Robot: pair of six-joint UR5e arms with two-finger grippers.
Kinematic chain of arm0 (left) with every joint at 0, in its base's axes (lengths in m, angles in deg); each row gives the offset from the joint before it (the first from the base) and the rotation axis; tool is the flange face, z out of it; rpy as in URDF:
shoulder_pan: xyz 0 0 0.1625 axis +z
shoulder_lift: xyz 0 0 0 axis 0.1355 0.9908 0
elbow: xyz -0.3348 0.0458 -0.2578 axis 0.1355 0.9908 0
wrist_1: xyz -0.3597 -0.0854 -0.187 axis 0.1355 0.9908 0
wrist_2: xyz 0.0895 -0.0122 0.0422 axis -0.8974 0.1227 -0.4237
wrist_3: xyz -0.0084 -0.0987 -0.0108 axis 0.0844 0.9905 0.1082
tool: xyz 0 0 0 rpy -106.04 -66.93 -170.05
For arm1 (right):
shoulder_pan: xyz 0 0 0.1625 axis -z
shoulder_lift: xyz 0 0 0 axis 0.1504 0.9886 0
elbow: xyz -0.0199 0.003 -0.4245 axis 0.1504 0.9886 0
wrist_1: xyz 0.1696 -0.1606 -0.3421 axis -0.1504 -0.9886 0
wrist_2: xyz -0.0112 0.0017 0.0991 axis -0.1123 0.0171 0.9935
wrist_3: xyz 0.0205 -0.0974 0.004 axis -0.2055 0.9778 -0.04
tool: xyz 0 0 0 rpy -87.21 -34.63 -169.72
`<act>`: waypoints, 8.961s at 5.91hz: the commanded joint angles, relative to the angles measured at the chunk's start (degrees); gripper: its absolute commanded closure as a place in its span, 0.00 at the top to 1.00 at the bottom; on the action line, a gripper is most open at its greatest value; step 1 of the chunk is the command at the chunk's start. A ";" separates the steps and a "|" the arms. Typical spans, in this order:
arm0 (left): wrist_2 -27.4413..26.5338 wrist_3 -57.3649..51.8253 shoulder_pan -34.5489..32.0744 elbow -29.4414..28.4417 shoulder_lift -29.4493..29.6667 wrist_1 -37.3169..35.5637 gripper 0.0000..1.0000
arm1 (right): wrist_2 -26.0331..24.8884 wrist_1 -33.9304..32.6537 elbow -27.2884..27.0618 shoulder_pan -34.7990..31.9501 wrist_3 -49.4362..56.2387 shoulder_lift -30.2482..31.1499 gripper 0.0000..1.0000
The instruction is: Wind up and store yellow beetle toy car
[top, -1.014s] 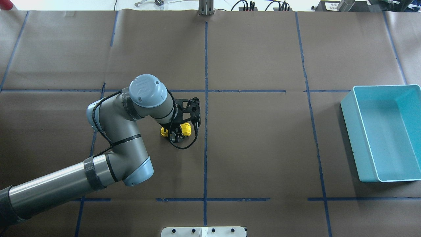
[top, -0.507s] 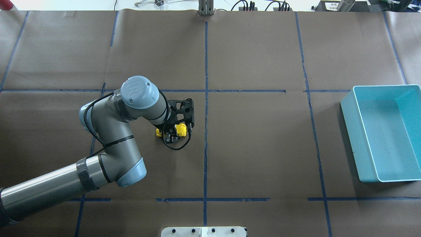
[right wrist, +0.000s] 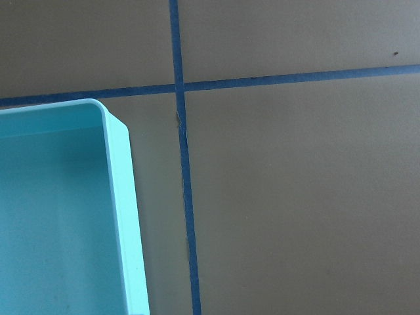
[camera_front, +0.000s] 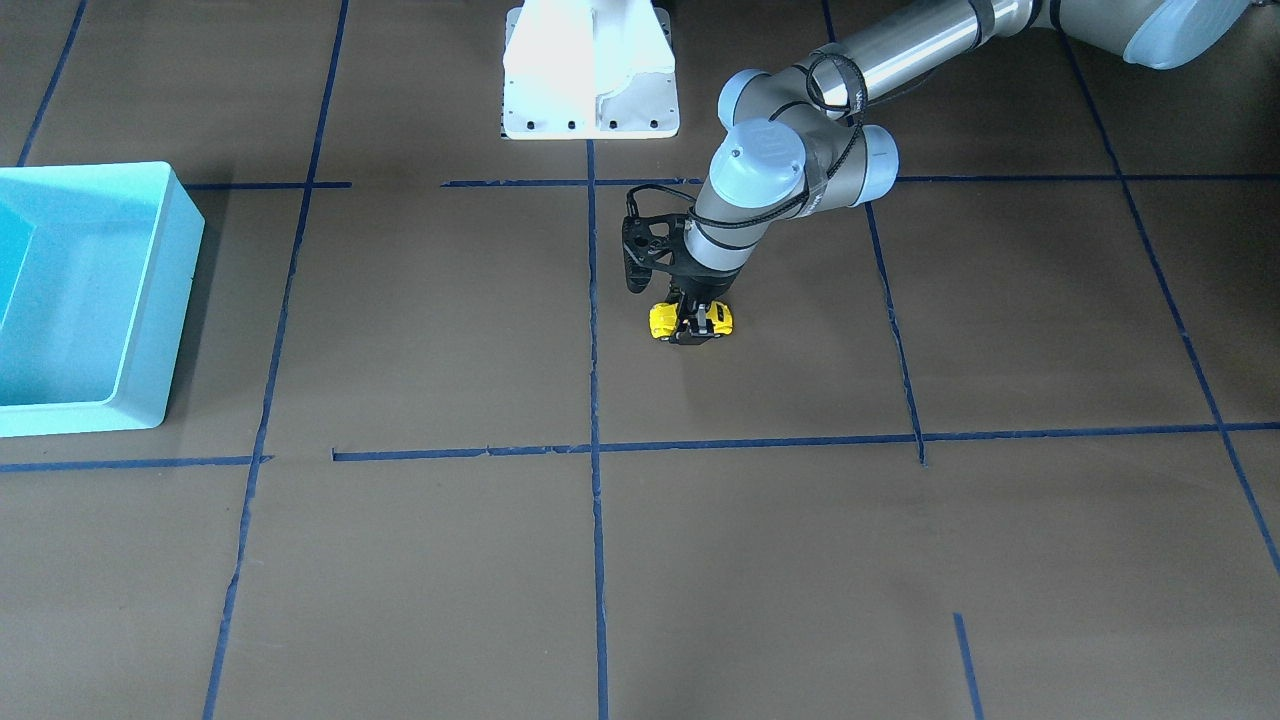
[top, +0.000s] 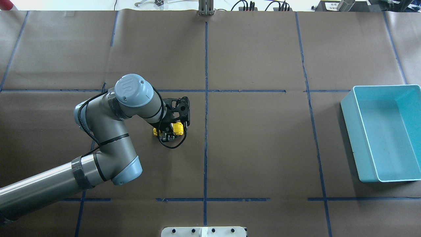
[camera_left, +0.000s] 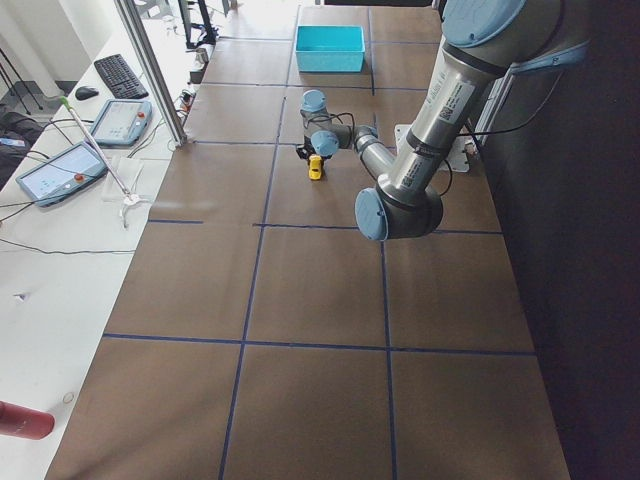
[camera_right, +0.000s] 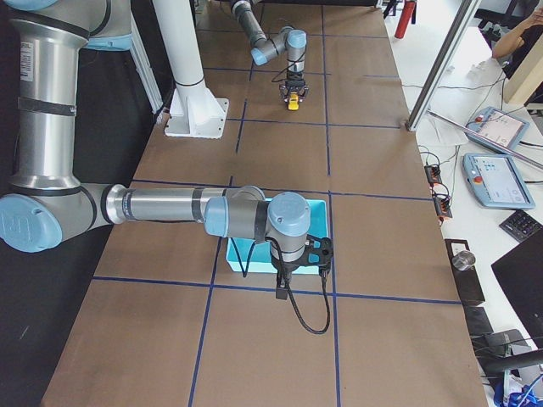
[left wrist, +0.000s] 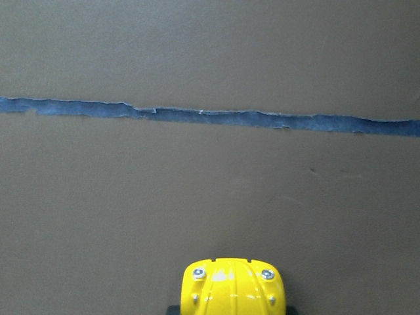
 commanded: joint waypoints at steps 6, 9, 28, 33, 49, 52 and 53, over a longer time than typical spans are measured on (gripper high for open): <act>0.04 -0.11 -0.09 1.13 -1.58 0.63 0.00 | 0.18 0.00 0.01 0.00 0.00 -0.09 1.00; -0.66 -0.55 0.35 1.40 -2.46 2.22 1.00 | 0.27 0.00 0.01 0.00 0.00 0.00 1.00; 13.75 0.42 -16.85 9.66 -25.82 -2.00 1.00 | 2.63 5.72 -10.61 8.19 1.06 -0.14 1.00; 17.18 1.20 -34.58 6.35 -36.64 -2.09 1.00 | -7.64 5.80 -10.98 32.94 7.85 -10.45 1.00; 22.98 23.19 -55.54 5.79 -39.64 -11.67 1.00 | -22.32 11.34 0.43 49.30 37.26 -17.76 1.00; 22.37 22.92 -55.55 5.62 -39.64 -11.85 1.00 | -22.32 11.34 1.06 50.01 37.27 -17.75 1.00; 22.37 22.92 -55.46 5.62 -39.55 -11.85 1.00 | -22.41 11.34 1.06 50.19 37.27 -17.84 0.87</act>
